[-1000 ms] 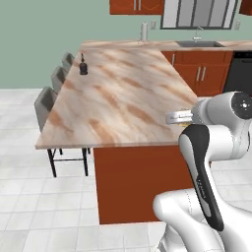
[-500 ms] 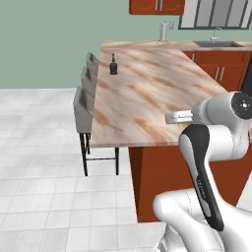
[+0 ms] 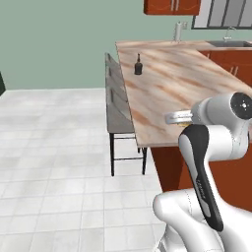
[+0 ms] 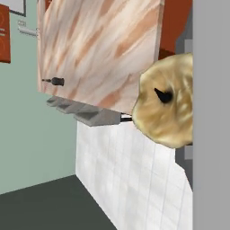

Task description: Get the candle and the liquor from the cabinet and move them to the dining counter.

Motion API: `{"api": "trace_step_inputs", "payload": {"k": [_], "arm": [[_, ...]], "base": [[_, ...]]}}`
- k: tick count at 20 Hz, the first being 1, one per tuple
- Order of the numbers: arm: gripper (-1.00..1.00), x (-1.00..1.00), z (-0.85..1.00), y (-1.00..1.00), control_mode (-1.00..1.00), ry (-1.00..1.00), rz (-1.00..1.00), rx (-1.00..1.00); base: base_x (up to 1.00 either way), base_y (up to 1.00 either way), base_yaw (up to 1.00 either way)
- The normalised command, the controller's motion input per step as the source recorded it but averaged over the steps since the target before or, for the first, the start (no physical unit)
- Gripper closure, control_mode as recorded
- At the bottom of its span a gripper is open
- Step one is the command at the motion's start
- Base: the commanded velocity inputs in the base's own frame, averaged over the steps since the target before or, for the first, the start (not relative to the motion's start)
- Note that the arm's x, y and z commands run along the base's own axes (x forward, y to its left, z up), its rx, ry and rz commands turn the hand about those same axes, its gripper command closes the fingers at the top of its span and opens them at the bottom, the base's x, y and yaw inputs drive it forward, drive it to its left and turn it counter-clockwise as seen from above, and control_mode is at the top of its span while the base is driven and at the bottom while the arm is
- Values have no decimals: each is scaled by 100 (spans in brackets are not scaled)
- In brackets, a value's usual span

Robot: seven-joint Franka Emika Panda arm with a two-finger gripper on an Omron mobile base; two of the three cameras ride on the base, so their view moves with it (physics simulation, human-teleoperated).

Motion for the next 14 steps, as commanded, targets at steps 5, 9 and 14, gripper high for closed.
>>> {"api": "trace_step_inputs", "payload": {"k": [5,9,14], "arm": [[100,0,0,0,100,0,0,0],[100,0,0,0,100,0,0,0],[100,0,0,0,100,0,0,0]], "base": [[41,79,-10],[44,71,-18],[51,55,-33]]}}
